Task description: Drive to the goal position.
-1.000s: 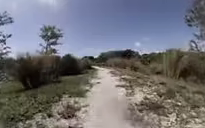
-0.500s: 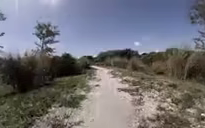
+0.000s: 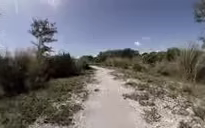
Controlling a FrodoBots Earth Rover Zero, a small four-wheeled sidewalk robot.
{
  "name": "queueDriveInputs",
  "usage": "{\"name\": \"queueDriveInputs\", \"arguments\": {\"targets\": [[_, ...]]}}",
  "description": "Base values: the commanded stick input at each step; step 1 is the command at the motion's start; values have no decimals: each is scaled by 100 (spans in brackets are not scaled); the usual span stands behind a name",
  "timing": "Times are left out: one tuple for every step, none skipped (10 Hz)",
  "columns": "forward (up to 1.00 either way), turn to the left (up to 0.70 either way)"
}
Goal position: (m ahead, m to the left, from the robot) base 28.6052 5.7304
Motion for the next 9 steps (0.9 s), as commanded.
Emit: {"name": "queueDriveInputs", "arguments": {"targets": [[70, 0], [70, 0], [70, 0], [70, 0], [70, 0], [70, 0], [70, 0], [70, 0], [70, 0]]}}
